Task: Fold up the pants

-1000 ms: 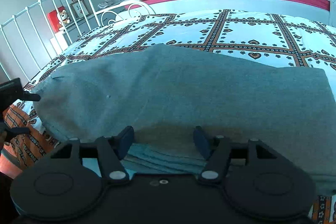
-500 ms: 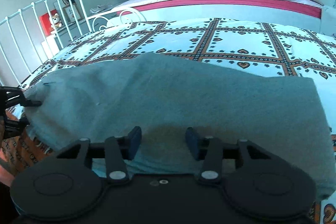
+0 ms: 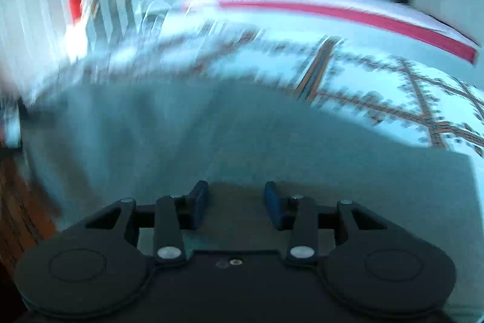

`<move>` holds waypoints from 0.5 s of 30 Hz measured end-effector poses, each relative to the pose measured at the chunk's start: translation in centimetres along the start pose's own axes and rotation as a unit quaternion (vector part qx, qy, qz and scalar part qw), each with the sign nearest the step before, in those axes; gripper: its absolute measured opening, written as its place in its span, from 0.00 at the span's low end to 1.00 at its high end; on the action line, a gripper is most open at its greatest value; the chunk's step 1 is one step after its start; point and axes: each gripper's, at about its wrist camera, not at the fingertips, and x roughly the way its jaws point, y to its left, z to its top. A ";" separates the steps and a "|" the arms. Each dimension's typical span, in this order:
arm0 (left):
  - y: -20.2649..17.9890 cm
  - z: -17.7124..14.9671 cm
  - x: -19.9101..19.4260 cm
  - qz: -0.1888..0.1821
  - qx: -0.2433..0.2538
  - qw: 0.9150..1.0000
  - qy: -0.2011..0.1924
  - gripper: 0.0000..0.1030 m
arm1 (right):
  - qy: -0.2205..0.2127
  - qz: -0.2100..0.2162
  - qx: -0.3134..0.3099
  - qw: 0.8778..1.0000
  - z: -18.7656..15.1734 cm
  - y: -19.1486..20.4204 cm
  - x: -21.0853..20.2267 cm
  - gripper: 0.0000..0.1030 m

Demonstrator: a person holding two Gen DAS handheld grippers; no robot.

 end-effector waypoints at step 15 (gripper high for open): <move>-11.3 -5.7 -2.1 -0.164 0.188 0.967 0.051 0.17 | -0.018 -0.003 -0.002 1.000 -0.7 0.1 0.2 0.35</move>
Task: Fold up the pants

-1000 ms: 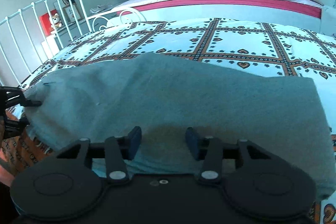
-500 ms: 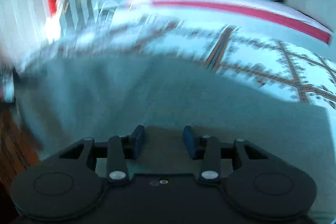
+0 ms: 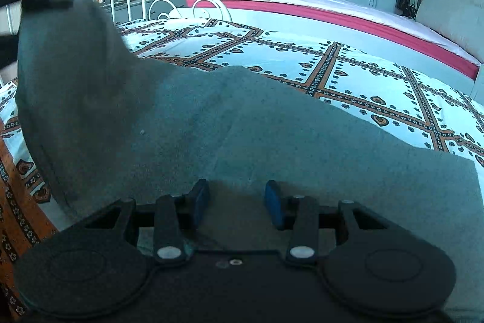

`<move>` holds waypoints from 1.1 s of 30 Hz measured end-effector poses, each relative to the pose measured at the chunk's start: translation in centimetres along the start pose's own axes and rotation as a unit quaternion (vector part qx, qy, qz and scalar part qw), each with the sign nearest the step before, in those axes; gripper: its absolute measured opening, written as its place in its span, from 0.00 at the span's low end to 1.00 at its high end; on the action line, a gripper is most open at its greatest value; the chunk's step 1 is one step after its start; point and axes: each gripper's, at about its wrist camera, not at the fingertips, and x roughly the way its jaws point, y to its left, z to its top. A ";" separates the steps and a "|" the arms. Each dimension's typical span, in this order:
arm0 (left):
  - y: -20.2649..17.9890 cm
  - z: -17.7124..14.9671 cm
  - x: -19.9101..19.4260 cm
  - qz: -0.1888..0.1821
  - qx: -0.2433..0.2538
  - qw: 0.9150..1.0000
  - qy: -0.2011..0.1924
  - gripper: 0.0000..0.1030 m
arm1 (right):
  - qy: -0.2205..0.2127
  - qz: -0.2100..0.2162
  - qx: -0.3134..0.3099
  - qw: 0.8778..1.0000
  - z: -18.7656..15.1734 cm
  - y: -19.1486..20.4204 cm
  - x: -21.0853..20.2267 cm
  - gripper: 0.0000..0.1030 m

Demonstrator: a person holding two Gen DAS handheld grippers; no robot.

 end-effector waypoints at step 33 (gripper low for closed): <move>-15.5 -18.5 7.1 -0.027 0.378 0.878 0.292 0.66 | -0.033 0.043 0.280 0.958 -5.2 -23.2 -14.8 0.64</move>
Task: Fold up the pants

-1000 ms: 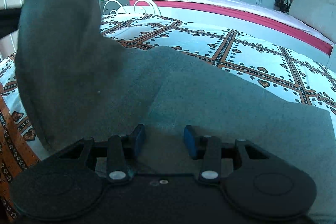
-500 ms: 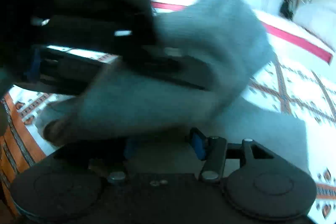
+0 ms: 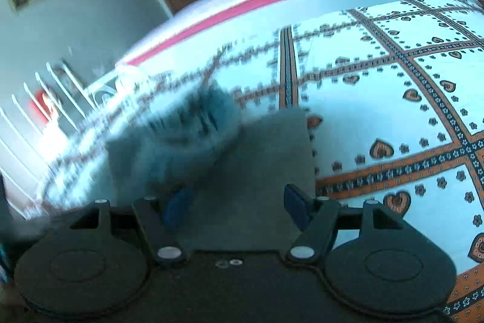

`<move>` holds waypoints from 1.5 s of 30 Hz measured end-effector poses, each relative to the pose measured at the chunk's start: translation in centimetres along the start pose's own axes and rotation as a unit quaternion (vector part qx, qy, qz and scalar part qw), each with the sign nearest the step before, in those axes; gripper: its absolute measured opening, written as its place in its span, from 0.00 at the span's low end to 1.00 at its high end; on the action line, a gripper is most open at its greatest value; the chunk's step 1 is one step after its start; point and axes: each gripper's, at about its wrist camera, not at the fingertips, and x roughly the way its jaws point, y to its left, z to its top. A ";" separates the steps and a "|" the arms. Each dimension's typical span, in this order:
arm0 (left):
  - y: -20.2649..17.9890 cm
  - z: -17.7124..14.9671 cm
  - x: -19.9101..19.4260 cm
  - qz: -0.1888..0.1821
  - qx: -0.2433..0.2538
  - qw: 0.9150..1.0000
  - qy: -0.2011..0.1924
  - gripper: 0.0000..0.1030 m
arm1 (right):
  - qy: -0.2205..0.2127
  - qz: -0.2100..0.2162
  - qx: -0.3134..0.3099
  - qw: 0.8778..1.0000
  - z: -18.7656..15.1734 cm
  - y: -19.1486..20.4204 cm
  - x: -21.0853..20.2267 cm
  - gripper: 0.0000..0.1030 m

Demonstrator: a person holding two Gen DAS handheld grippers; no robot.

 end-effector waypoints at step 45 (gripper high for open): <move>10.4 -2.8 -3.6 0.033 -0.139 0.988 -0.063 0.77 | -0.009 -0.019 0.112 0.993 1.3 -5.5 0.0 0.19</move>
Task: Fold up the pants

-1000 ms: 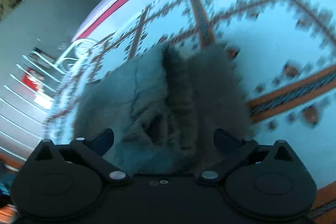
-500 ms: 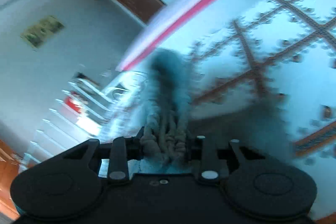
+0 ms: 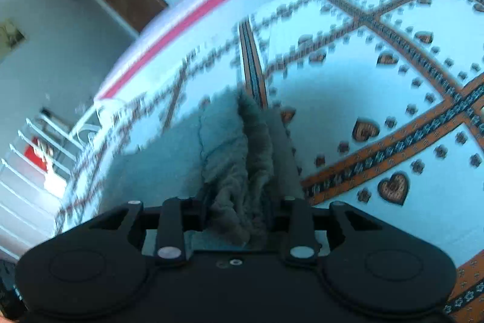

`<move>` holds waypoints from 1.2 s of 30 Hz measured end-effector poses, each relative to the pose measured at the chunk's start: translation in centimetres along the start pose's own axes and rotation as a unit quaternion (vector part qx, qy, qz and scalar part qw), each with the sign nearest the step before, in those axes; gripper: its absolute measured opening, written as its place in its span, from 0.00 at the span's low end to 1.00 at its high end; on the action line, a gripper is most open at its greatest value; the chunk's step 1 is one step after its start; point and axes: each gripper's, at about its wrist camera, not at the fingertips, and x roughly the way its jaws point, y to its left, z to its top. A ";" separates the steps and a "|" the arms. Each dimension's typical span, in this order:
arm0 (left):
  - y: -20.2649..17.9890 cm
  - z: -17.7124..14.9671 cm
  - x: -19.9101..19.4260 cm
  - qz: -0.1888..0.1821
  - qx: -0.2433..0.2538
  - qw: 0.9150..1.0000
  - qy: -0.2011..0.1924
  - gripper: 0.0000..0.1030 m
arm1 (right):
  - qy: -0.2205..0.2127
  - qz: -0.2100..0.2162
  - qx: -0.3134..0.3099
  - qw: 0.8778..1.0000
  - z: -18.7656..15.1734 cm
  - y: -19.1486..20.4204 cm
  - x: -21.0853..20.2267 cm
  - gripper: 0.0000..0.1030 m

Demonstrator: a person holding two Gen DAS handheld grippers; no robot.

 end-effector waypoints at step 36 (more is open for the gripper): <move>-2.9 -1.2 1.3 0.005 0.052 0.998 0.033 0.85 | 0.004 0.025 -0.038 0.999 -0.3 2.3 -3.0 0.23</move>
